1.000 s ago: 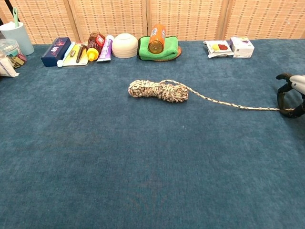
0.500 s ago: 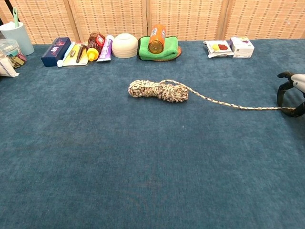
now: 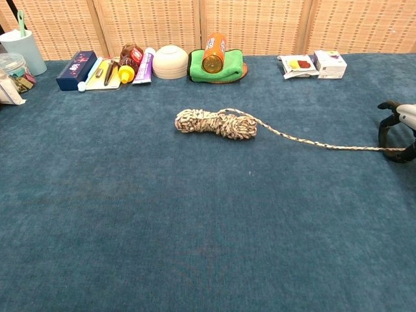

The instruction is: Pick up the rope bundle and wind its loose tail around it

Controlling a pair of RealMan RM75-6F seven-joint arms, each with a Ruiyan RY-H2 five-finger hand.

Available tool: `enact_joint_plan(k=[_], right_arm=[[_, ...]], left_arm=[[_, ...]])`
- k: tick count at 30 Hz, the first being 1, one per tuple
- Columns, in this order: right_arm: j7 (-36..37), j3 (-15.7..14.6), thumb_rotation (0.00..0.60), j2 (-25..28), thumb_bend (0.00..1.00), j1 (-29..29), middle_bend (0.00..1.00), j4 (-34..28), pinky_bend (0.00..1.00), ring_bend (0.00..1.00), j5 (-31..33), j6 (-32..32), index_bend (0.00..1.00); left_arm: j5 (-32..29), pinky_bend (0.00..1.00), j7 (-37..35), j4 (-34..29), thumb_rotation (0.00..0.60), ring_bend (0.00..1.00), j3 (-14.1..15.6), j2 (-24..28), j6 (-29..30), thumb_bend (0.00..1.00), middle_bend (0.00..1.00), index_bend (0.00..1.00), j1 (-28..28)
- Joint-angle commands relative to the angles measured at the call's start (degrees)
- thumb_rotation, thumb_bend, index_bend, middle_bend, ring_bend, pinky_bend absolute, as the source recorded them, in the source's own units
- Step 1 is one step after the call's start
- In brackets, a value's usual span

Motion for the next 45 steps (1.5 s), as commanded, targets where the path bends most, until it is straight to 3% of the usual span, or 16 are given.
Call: enact_joint_plan(k=[1,22,31,41,45], right_arm=[[0.0,0.0,0.600,-0.5,0.44,0.1,0.00,0.6,0.00,0.00,0.0,0.0,0.53],[0.9,0.1,0.600,-0.5,0.49,-0.8,0.00,0.1,0.00,0.00,-1.8,2.7,0.62],[1.4,-0.8,0.600,3.2,0.49,-3.3,0.00,-7.4,0.00,0.00,-5.2,8.1,0.63],[1.5,-1.9,0.600,7.0,0.49,-5.8,0.00,-14.8,0.00,0.00,-8.6,13.1,0.64],[1.5,-2.1,0.600,8.0,0.49,-6.2,0.00,-16.7,0.00,0.00,-9.8,14.2,0.64]], left_arm=[[0.0,0.00,-0.1,0.0,0.600,0.00,0.0,0.0,-0.1,0.05,0.00,0.00,0.0],[-0.1,0.00,0.1,-0.1,0.600,0.00,0.1,0.0,-0.3,0.05,0.00,0.00,0.0],[-0.4,0.00,1.5,0.1,0.600,0.00,-0.3,-0.7,-1.2,0.05,0.00,0.00,-1.0],[-1.7,0.00,7.1,1.8,0.600,0.00,-3.2,-4.1,-8.0,0.05,0.00,0.00,-7.8],[-2.5,0.00,6.9,5.0,0.600,0.00,-4.3,-7.5,-14.3,0.05,0.00,0.00,-12.8]])
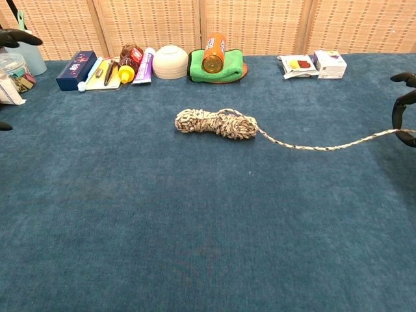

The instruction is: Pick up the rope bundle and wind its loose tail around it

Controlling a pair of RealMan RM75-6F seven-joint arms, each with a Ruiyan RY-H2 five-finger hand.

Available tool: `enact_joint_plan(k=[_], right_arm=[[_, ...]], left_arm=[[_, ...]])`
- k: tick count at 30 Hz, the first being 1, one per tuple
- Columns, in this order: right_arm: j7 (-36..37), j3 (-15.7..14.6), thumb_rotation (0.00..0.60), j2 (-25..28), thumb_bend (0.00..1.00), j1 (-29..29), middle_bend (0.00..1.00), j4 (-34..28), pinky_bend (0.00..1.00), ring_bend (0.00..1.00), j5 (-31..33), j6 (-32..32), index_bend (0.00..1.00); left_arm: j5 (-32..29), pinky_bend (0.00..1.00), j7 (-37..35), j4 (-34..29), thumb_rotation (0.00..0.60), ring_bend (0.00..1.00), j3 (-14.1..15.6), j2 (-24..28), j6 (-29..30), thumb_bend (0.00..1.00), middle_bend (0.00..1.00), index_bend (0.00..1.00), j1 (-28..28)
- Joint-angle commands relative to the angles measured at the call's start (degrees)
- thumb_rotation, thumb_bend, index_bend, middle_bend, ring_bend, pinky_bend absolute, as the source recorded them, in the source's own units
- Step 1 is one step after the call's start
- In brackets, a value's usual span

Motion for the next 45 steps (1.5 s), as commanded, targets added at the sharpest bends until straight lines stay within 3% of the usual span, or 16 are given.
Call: enact_joint_plan(k=[1,13,22,37,45], right_arm=[[-0.2,-0.1,0.600,0.6,0.49,-0.3,0.00,-1.2,0.00,0.00,-0.9,1.0,0.64],[0.2,-0.3,0.600,2.1,0.49,-1.0,0.00,-4.4,0.00,0.00,-2.2,2.1,0.66],[0.1,0.0,0.600,3.0,0.49,-1.2,0.00,-5.5,0.00,0.00,-2.3,2.4,0.66],[0.1,0.1,0.600,4.2,0.51,-1.8,0.00,-7.7,0.00,0.00,-3.5,4.1,0.67],[-0.2,0.0,0.600,4.4,0.51,-1.9,0.00,-8.3,0.00,0.00,-3.9,4.4,0.67]], left_arm=[[-1.2,0.00,-0.3,3.3,0.600,0.00,-1.3,-3.4,-5.9,0.05,0.00,0.00,-4.7],[-6.8,0.00,5.4,14.7,0.600,0.00,-6.1,-17.0,-13.7,0.05,0.00,0.00,-16.4],[-9.8,0.00,4.9,25.3,0.600,0.00,-7.8,-24.4,-21.4,0.06,0.00,0.00,-24.8],[-13.0,0.00,5.7,40.8,0.600,0.00,-7.9,-35.2,-25.7,0.07,0.00,0.00,-32.5],[-13.7,0.12,5.3,46.7,0.600,0.00,-7.9,-39.7,-26.0,0.11,0.00,0.00,-34.7]])
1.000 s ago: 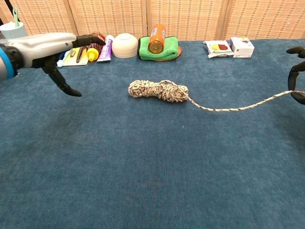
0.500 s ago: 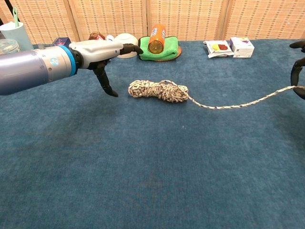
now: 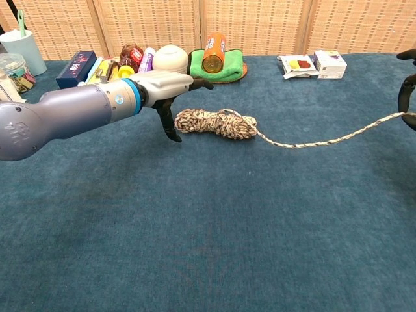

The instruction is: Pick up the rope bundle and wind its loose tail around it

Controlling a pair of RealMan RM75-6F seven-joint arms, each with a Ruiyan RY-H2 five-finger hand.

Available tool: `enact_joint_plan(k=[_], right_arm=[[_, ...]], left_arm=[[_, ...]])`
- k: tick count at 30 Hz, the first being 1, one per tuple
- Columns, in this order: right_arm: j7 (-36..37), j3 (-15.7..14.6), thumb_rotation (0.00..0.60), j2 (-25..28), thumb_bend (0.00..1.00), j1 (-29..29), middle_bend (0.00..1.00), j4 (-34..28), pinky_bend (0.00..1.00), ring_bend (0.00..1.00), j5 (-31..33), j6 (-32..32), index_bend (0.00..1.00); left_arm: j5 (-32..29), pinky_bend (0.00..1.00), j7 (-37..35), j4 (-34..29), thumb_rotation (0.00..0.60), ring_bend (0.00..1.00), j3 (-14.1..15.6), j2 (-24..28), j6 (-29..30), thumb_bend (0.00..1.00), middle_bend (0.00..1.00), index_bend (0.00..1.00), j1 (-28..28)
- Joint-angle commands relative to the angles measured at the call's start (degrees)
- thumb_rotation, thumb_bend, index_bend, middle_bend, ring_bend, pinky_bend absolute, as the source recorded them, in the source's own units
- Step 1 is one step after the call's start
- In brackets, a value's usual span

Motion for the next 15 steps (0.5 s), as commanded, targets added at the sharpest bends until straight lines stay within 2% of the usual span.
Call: enact_joint_plan(k=[1,4,6,8,11,15], right_arm=[[-0.1,0.0,0.600,0.1,0.51,0.0,0.00,-0.1,0.00,0.00,0.0,0.1,0.67],[0.0,0.1,0.600,0.2,0.51,-0.1,0.00,-0.3,0.00,0.00,0.0,0.2,0.68],[0.1,0.1,0.600,0.3,0.51,-0.1,0.00,-0.4,0.00,0.00,0.0,0.2,0.68],[0.2,0.2,0.600,0.4,0.51,-0.2,0.00,-0.6,0.00,0.00,0.0,0.2,0.68],[0.2,0.2,0.600,0.5,0.51,-0.2,0.00,-0.7,0.00,0.00,-0.1,0.3,0.68],[0.3,0.1,0.600,0.6,0.51,-0.2,0.00,-0.9,0.00,0.00,-0.3,0.3,0.68]], left_arm=[[-0.2,0.14,0.0,1.8,0.600,0.00,0.1,-1.5,0.2,0.11,0.00,0.01,-0.8],[-0.1,0.21,0.2,3.3,0.600,0.03,0.2,-2.7,0.4,0.13,0.01,0.09,-1.3],[0.5,0.27,-0.3,4.1,0.600,0.10,0.1,-3.5,1.7,0.15,0.07,0.18,-1.4],[1.4,0.36,-0.9,4.9,0.600,0.20,0.3,-4.3,2.9,0.18,0.18,0.30,-1.4],[2.0,0.43,-1.2,6.0,0.600,0.28,0.5,-4.9,3.8,0.20,0.27,0.39,-1.4],[1.6,0.48,-1.3,6.7,0.600,0.33,0.5,-5.5,3.5,0.23,0.32,0.44,-1.3]])
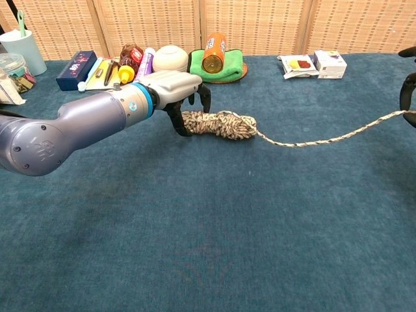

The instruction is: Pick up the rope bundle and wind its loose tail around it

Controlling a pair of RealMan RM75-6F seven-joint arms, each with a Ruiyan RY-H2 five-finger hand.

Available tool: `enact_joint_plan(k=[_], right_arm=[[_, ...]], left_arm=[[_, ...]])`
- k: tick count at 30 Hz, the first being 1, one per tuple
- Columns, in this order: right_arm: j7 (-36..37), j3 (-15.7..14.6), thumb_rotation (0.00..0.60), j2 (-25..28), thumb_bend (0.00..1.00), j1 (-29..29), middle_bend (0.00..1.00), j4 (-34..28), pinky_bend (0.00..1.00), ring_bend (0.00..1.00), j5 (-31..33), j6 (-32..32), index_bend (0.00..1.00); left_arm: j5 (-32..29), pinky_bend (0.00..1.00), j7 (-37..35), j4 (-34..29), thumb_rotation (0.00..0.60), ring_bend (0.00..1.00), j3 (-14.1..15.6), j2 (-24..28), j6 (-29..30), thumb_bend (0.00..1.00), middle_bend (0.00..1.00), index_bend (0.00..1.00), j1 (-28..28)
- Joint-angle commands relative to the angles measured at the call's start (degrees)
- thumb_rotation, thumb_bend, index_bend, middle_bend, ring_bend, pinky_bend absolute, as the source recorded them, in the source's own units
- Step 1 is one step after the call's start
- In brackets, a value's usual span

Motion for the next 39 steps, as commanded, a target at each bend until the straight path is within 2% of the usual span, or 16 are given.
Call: enact_joint_plan(k=[1,6,13,24,39], right_arm=[[0.0,0.0,0.600,0.1,0.51,0.0,0.00,-0.1,0.00,0.00,-0.1,0.0,0.68],[0.1,0.0,0.600,0.2,0.51,-0.1,0.00,-0.4,0.00,0.00,-0.2,0.3,0.68],[0.2,0.0,0.600,0.4,0.51,-0.1,0.00,-0.4,0.00,0.00,-0.2,0.2,0.68],[-0.1,-0.2,0.600,1.7,0.51,-0.6,0.00,-2.9,0.00,0.00,-2.2,2.0,0.69],[-6.8,1.6,0.600,8.5,0.52,0.4,0.00,-15.0,0.00,0.00,-4.2,3.4,0.69]], left_arm=[[-0.3,0.48,0.2,0.4,0.600,0.33,0.0,-0.3,-0.3,0.24,0.32,0.44,0.0],[-0.5,0.53,0.9,0.7,0.600,0.38,0.0,-0.8,0.2,0.29,0.35,0.48,0.1],[1.1,0.58,-2.0,-1.6,0.600,0.42,-0.1,0.1,2.7,0.34,0.40,0.55,1.1],[4.2,0.60,-2.9,-8.4,0.600,0.46,1.8,6.9,6.1,0.34,0.44,0.60,4.1],[8.4,0.63,-13.4,-14.5,0.600,0.50,4.1,11.6,10.2,0.35,0.49,0.66,8.7]])
